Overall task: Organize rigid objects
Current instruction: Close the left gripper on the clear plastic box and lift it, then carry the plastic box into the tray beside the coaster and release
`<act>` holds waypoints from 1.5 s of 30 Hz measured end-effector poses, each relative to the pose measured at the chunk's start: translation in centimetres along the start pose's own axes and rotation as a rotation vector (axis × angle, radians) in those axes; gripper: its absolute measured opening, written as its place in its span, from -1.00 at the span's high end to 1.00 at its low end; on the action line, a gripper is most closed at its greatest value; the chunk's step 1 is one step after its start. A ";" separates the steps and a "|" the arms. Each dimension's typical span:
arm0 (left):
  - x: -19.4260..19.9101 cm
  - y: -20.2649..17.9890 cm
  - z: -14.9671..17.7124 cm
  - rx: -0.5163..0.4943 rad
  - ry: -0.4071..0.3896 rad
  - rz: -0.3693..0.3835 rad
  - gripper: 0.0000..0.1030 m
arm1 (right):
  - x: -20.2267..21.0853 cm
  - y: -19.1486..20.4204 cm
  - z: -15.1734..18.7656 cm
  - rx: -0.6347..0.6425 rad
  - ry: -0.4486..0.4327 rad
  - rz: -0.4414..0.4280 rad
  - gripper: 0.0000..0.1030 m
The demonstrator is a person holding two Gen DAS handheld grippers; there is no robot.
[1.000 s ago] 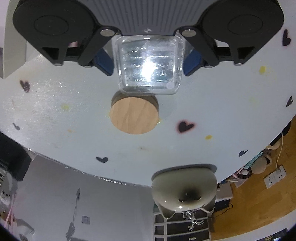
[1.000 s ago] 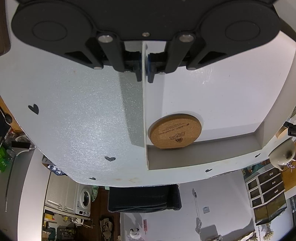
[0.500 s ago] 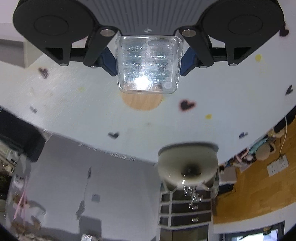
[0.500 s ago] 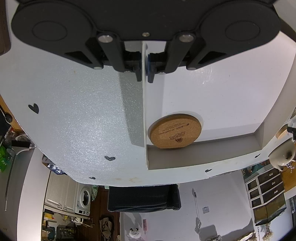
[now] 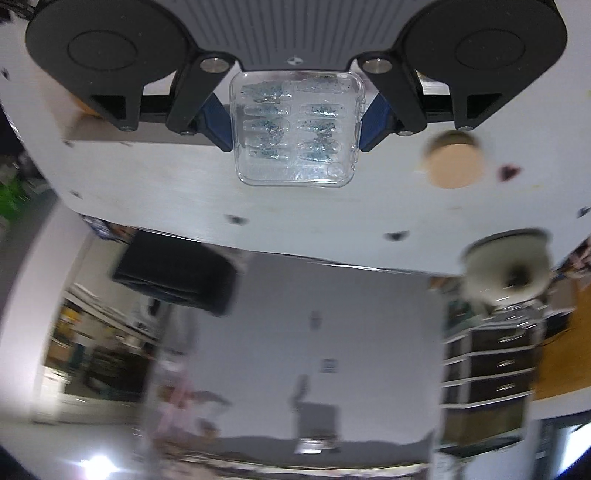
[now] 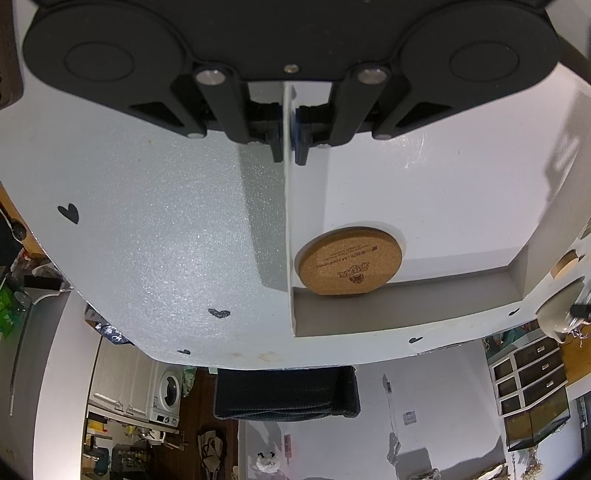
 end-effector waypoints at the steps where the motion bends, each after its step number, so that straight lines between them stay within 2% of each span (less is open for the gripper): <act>1: 0.1 -1.2 0.1 -0.013 0.004 0.027 -0.41 | 0.0 0.0 0.0 -0.001 -0.001 -0.001 0.87; 5: -0.1 -5.3 0.9 -0.059 0.022 0.112 -0.42 | 0.0 0.0 0.1 0.000 -0.004 -0.001 0.87; 11: -2.3 -10.1 2.8 -0.078 0.081 0.160 -0.41 | 0.0 0.0 0.1 0.004 -0.007 0.003 0.86; 19: -7.6 -14.0 5.9 -0.107 0.221 0.145 -0.42 | 0.1 -0.1 0.2 -0.007 -0.009 -0.005 0.86; 24: -10.1 -14.3 6.8 -0.064 0.265 0.112 -0.42 | 0.0 0.0 0.2 0.007 -0.009 0.001 0.86; 27: -10.7 -14.6 6.6 -0.062 0.242 0.086 -0.42 | 0.0 -0.1 0.2 0.005 -0.011 -0.003 0.86; 31: -10.7 -14.4 6.5 -0.028 0.246 0.099 -0.43 | -0.1 -0.1 0.2 0.006 -0.010 -0.001 0.86; 35: -10.6 -13.9 6.2 -0.008 0.260 0.115 -0.65 | 0.0 0.0 0.2 0.002 -0.010 -0.001 0.86; 45: -8.9 -13.9 7.0 -0.040 0.282 0.141 -0.82 | -0.1 0.1 0.1 0.002 -0.008 0.010 0.86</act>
Point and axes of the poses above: each gripper's, at about its wrist camera, not at the fingertips, and x roughly against the way its jaws point, y to its left, z to its underside, the point moved 2 cm from there along -x, roughly the way its jaws point, and after that the axes turned 2 degrees about -y, right-handed, at the moved point
